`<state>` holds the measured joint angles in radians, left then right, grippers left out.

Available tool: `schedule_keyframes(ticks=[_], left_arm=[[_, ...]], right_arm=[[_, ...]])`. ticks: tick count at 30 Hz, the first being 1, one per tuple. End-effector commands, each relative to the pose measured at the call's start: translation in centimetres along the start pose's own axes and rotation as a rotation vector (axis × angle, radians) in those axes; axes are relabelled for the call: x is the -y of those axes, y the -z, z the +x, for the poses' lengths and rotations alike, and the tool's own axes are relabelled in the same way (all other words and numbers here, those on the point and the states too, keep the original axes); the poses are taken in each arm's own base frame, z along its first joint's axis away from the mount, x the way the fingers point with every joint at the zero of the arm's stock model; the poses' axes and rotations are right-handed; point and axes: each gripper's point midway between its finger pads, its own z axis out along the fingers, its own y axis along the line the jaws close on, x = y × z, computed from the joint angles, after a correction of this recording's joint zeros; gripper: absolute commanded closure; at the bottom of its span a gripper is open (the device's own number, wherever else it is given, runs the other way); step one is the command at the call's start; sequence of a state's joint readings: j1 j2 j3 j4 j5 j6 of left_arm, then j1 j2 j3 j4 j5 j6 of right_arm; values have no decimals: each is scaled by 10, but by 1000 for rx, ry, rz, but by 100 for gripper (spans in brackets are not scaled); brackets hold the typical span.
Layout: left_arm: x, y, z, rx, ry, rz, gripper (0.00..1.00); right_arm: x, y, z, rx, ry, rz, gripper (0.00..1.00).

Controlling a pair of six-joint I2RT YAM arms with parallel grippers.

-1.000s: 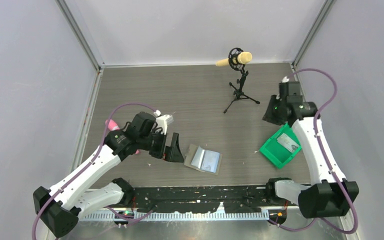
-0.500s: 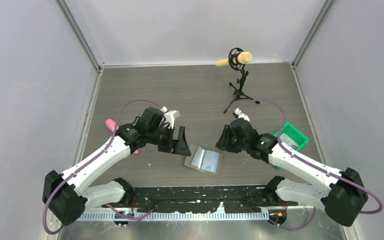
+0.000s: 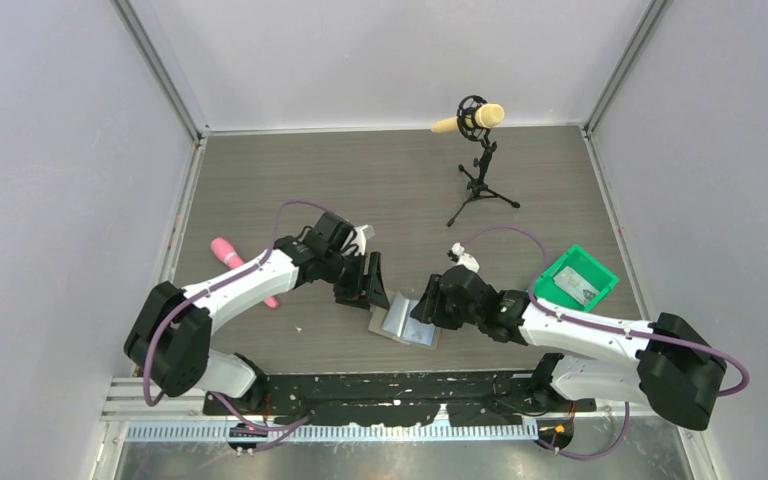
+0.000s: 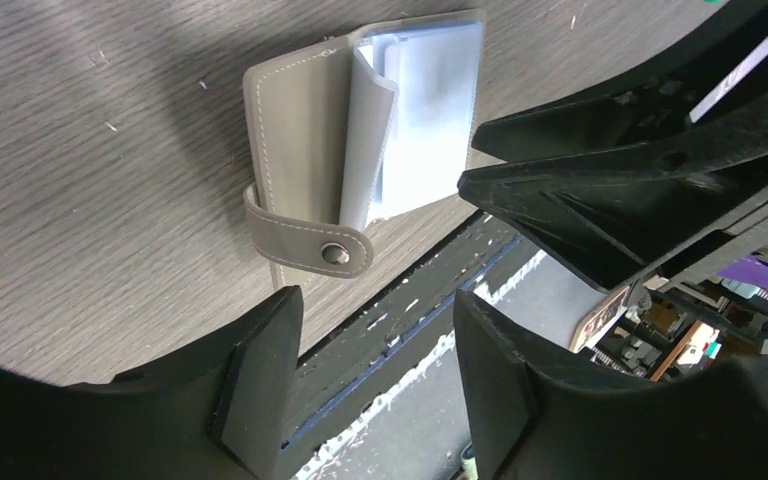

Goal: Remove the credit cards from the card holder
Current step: Remove the credit card from the card holder.

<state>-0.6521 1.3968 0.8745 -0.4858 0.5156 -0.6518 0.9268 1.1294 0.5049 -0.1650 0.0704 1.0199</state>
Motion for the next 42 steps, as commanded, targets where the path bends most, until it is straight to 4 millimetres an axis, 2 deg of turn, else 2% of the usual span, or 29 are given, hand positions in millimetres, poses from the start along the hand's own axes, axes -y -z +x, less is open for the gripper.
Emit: schedule_keyframes(ticks=[1,10,13,23,42], left_arm=[[0,-4,-10,35,-14,9,44],[-22,-14,4,-7,-15,-42,50],[-23,-18,7,-13,-4,-25,60],[-24,-20,17,-16,22,2,100],[-25,-33,34,-26,67,31,100]], right_arm=[[-1,3,-12,77,-48,-3,54],[10,5,-11,86,-63,35,52],[12,5,-11,85,-64,52,52],[18,3,-11,79,-49,90,52],[13,-6,-10,78,-44,65,56]])
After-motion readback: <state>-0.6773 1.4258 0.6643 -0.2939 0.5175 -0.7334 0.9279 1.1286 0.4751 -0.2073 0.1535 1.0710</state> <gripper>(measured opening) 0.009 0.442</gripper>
